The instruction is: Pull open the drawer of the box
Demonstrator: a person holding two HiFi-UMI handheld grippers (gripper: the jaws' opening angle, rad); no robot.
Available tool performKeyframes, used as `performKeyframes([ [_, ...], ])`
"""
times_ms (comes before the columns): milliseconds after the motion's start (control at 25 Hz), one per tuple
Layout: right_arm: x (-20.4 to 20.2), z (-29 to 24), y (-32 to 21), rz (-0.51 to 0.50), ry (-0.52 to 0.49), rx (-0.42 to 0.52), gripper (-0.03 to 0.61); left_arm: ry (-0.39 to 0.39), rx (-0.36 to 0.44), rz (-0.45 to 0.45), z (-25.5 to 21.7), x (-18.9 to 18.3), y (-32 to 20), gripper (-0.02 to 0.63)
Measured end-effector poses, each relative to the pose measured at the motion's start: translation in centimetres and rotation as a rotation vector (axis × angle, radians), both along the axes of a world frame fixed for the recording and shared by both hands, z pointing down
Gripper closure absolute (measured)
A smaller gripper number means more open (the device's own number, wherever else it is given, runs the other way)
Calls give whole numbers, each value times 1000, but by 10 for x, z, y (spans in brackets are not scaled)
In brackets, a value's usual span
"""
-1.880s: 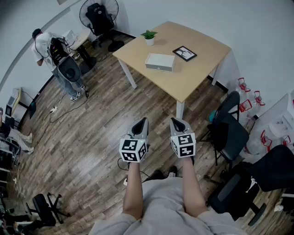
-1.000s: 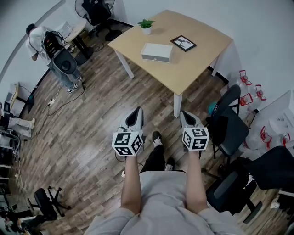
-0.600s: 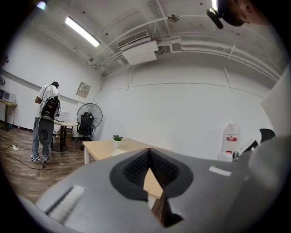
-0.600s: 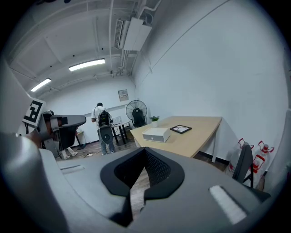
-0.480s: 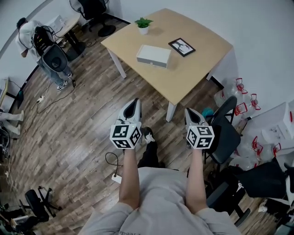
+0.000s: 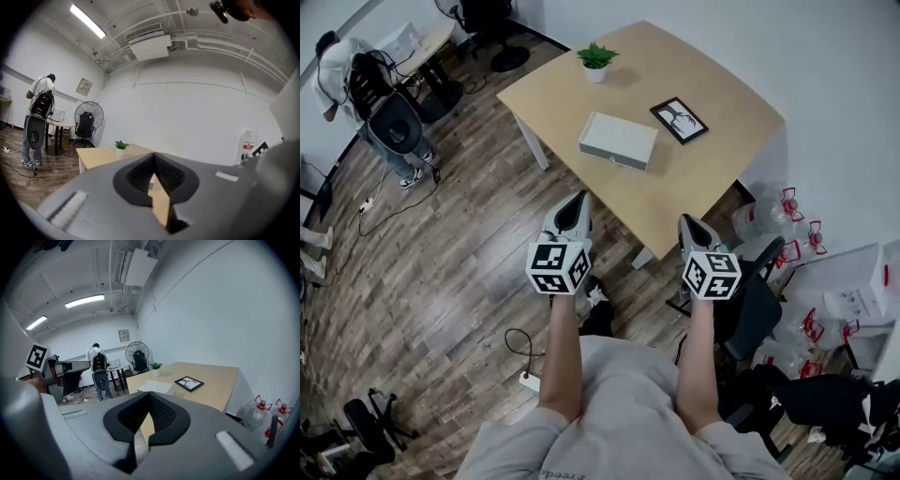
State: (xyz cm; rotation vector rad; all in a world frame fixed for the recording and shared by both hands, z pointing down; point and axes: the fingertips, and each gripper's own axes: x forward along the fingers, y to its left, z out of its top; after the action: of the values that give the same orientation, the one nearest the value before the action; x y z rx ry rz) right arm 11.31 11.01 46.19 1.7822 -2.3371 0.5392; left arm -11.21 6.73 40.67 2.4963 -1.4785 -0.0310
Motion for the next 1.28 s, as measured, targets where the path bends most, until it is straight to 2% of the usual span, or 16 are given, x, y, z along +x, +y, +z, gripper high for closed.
performKeyframes([
  [160,-13,-2,-57,2,-4,3,576,79,-5,10,-5,-11,-62,560],
  [360,-28,10,-119,-1,9,-24,575,51,-32,30,11,-20,-125,561],
  [440,-32,14,-134,2,12,-25,575,62,-41,27,17,-25,-142,561],
  [720,-36,35,-159,-13,45,-65,575,50,-95,43,41,-22,-175,561],
  [1040,-35,39,-197,-101,46,-62,575,11,-101,13,50,-6,-199,561],
  [1280,-36,49,-232,-198,73,-96,575,-34,-166,-8,73,9,-217,560],
])
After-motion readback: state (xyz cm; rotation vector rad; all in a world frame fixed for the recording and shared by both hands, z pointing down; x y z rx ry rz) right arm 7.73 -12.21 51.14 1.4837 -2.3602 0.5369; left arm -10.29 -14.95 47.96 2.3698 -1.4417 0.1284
